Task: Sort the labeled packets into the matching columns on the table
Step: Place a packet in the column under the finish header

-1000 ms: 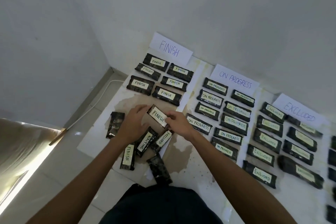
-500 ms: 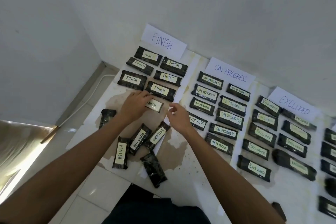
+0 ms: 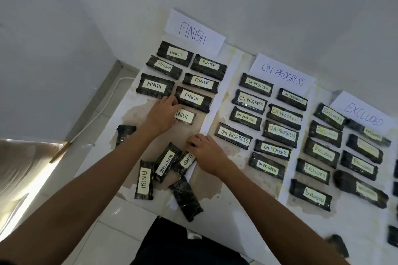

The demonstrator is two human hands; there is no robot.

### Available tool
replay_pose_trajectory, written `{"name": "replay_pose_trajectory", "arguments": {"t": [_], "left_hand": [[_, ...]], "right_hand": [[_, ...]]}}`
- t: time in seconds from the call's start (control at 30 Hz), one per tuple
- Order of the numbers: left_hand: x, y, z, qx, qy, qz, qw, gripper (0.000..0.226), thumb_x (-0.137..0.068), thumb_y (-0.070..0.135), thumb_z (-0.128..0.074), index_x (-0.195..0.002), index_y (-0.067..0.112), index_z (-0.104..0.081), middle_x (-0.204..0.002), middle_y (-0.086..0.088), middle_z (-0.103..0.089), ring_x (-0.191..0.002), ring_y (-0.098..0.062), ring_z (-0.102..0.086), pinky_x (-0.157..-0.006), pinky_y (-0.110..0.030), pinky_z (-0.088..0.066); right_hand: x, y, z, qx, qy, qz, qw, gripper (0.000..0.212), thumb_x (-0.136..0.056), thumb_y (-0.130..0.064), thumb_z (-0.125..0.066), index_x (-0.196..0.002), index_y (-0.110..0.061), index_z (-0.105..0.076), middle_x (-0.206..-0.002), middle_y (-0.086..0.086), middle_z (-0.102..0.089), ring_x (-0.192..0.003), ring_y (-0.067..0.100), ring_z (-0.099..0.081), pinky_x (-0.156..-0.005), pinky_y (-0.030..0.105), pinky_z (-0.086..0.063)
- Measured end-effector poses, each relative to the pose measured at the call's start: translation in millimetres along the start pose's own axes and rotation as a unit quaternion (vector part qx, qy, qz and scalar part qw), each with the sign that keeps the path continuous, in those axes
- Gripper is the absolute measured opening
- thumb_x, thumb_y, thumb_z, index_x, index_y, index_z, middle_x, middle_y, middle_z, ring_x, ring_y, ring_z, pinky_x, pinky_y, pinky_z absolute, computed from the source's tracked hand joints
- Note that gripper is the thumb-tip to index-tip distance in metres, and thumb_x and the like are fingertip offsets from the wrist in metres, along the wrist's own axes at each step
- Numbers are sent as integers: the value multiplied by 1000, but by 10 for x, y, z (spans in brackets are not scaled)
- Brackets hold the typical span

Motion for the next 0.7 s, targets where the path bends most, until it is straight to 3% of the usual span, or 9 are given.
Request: {"name": "replay_pose_trajectory", "arguments": {"t": [0.13, 0.27, 0.37, 0.5, 0.7], "left_hand": [[138, 59, -5, 19, 34, -6, 999, 55, -72, 13, -71, -125, 14, -55, -121, -13, -50, -110, -32, -46, -91, -42, -40], [420, 250, 20, 101, 58, 3, 993, 42, -81, 12, -63, -122, 11, -57, -117, -12, -52, -105, -28, -48, -90, -39, -45], [684, 474, 42, 218, 18, 30, 975, 38, -86, 10, -57, -124, 9, -57, -117, -7, -53, -105, -19, -50, -94, -27, -40], [1007, 737, 26, 372, -12, 131, 919, 33, -89, 17, -58, -122, 15, -57, -112, -2, -58, -97, -13, -56, -81, -25, -48], [1234, 1278, -117, 553, -66, 211, 804, 13, -89, 20, -61, -101, 15, -62, -101, -4, -68, -95, -19, -66, -80, -32, -55]], "right_hand": [[-21, -36, 15, 61, -8, 12, 998, 31, -77, -5, -63, -106, -12, -66, -112, 11, -58, -96, 30, -54, -79, 38, -46], [56, -2, 144, 78, -10, -19, 997, 32, -63, -24, -78, -93, -18, -69, -93, 5, -62, -80, 23, -57, -68, 29, -46], [212, 49, 272, 31, -20, -67, 997, 36, -78, -26, -68, -111, -14, -59, -109, 9, -54, -99, 28, -50, -84, 39, -41], [554, 133, 458, -29, 14, -161, 986, 38, -77, -29, -66, -112, -17, -55, -113, 6, -51, -105, 27, -47, -88, 39, -38], [1102, 140, 517, -224, 57, -300, 925, 43, -70, -43, -76, -100, -19, -56, -100, 0, -57, -87, 16, -52, -72, 33, -46]]}}
Point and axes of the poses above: each hand's wrist, its own x-axis away from the middle knuckle, its own z-axis out of the back of the hand, y = z × x, the point moved 4 cm from there along -x, towards the middle knuckle
